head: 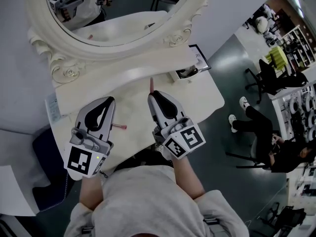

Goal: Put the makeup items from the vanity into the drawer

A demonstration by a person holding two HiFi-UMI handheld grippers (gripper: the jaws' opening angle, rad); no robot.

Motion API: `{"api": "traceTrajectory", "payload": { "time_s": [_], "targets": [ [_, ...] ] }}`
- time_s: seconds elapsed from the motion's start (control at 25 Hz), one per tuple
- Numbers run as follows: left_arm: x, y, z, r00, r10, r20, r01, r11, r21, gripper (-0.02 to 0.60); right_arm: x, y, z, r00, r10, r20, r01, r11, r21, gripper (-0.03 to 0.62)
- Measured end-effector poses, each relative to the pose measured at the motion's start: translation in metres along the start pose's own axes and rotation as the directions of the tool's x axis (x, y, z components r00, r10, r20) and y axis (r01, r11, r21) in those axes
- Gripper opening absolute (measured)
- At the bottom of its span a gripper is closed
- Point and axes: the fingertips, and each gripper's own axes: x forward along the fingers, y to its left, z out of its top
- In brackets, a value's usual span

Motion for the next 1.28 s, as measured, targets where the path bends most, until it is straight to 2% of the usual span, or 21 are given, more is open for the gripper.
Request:
{"api": "traceTrajectory", "payload": {
  "time_s": [0.52,1.28],
  "targets": [
    [0.033,-0.032,0.01,0.998,0.055,0.018,-0.055,0.998,0.011,0.011,-0.018,-0.046,0.022,0.999,0.047,-0.004,-0.047,0.999,-0.001,0.058],
    [0.071,-0.074,-0.002,0.988,0.147,-0.041,-0.146,0.989,0.029,0.011,-0.04,-0.132,0.026,0.992,0.103,-0.073,-0.106,0.994,-0.037,0.057]
  ]
}}
